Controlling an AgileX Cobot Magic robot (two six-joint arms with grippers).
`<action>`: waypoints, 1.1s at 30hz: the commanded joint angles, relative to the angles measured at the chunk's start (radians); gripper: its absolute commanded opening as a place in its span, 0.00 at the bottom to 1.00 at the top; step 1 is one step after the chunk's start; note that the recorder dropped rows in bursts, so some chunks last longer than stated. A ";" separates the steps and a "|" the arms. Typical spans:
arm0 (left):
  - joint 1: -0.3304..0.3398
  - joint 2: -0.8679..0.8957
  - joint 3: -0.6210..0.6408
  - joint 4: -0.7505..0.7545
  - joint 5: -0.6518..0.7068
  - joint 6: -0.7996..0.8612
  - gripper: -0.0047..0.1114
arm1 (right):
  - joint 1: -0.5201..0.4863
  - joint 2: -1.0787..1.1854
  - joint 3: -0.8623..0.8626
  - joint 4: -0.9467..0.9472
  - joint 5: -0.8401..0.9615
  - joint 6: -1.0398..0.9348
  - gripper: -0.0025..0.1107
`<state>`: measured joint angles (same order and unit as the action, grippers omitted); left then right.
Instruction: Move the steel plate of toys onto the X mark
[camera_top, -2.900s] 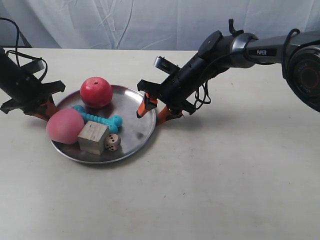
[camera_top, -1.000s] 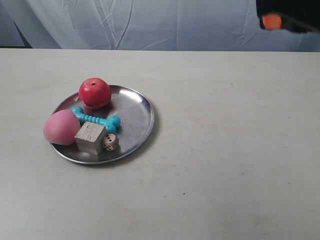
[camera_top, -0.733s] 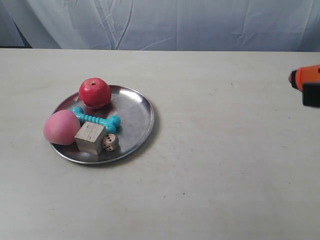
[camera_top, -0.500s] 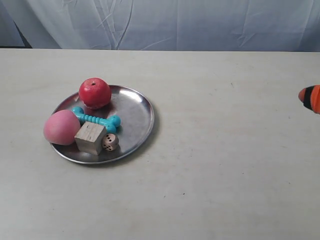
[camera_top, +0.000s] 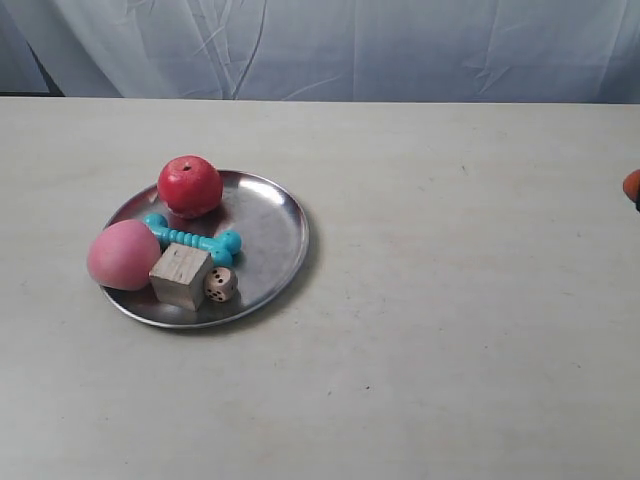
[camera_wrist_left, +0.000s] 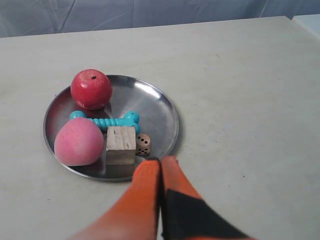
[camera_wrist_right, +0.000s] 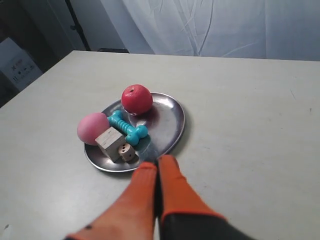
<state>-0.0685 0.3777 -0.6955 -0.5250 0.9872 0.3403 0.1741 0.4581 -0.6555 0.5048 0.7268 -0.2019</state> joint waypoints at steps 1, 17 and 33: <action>-0.005 -0.005 0.005 -0.016 0.002 0.001 0.04 | -0.003 -0.015 0.003 0.001 0.000 -0.005 0.02; -0.005 -0.005 0.005 -0.016 0.002 0.001 0.04 | -0.069 -0.308 0.481 -0.110 -0.698 -0.102 0.02; -0.005 -0.005 0.005 -0.016 0.000 0.003 0.04 | -0.069 -0.336 0.603 -0.086 -0.418 -0.096 0.02</action>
<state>-0.0685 0.3777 -0.6955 -0.5250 0.9886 0.3403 0.1103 0.1275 -0.0568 0.4194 0.3031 -0.2963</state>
